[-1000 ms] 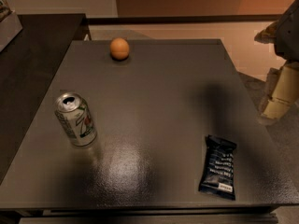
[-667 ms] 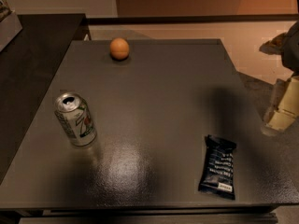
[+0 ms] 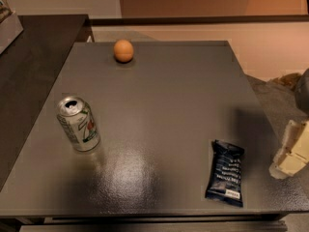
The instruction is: Move rxbar blueberry near orange
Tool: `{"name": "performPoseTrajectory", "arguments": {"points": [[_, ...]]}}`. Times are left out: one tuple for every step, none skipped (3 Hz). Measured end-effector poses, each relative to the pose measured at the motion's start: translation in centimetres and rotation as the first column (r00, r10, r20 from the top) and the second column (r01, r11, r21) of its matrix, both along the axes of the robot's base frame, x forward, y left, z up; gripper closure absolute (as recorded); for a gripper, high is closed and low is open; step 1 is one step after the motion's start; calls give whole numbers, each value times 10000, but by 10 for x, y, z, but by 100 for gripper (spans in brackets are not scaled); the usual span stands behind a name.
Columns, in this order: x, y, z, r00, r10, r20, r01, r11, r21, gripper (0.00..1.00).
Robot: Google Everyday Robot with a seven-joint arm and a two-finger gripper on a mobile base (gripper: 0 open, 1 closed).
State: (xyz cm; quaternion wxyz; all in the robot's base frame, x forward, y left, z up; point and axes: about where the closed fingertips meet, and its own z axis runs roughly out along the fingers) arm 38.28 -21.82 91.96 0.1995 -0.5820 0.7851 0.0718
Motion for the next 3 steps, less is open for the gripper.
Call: {"name": "performPoseTrajectory", "arguments": {"points": [[-14, 11, -22, 9996, 285, -11, -284, 9977, 620, 0], [-23, 24, -44, 9982, 604, 10, -601, 9922, 1095, 0], [-30, 33, -60, 9966, 828, 57, -827, 9860, 1448, 0]]}}
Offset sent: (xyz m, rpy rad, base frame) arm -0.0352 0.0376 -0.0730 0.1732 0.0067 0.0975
